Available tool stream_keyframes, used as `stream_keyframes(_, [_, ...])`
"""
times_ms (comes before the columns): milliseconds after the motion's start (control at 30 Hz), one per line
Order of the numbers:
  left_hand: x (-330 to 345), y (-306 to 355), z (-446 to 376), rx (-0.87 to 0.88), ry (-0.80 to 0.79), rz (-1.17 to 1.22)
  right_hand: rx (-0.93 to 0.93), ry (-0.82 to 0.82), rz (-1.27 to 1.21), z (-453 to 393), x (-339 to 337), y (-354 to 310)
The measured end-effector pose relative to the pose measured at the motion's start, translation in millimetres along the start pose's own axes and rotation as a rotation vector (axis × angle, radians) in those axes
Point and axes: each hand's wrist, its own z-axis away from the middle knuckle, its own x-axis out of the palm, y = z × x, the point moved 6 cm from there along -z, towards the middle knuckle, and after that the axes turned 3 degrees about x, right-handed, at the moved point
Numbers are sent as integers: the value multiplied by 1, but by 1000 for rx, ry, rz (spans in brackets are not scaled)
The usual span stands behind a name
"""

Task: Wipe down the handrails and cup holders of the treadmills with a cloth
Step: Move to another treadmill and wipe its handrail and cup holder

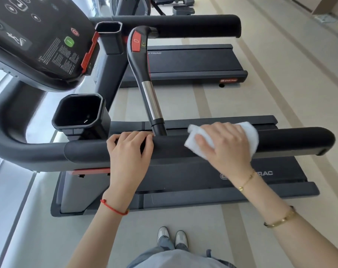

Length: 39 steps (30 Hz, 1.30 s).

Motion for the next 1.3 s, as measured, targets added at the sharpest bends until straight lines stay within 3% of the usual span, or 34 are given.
stream_keyframes(133, [-2, 1, -1, -4, -4, 17, 193, 5, 83, -8, 2, -6])
stream_keyframes(300, [-4, 1, -5, 1, -7, 41, -13, -5, -73, -7, 18, -65])
stream_keyframes(433, [-4, 3, -10, 16, -34, 85, -157, 12, -47, 2, 9, -34])
stream_keyframes(533, [0, 11, -12, 39, -59, 127, 63, 39, 54, 1, -4, 26])
stream_keyframes(633, [6, 26, -11, 74, -80, 143, 220, 49, 130, -3, -4, 34])
stream_keyframes(800, [24, 54, -12, 99, -103, 152, -76, 37, -19, 10, 2, 7])
stream_keyframes(900, [36, 80, -13, 119, -105, 166, -150, 13, -8, 16, -4, 37])
stream_keyframes(1067, [57, 127, -13, 113, -97, 169, -23, 65, 11, 27, -32, 127])
stream_keyframes(1300, [86, 184, -12, 70, -79, 141, 90, -77, 96, 20, -44, 215])
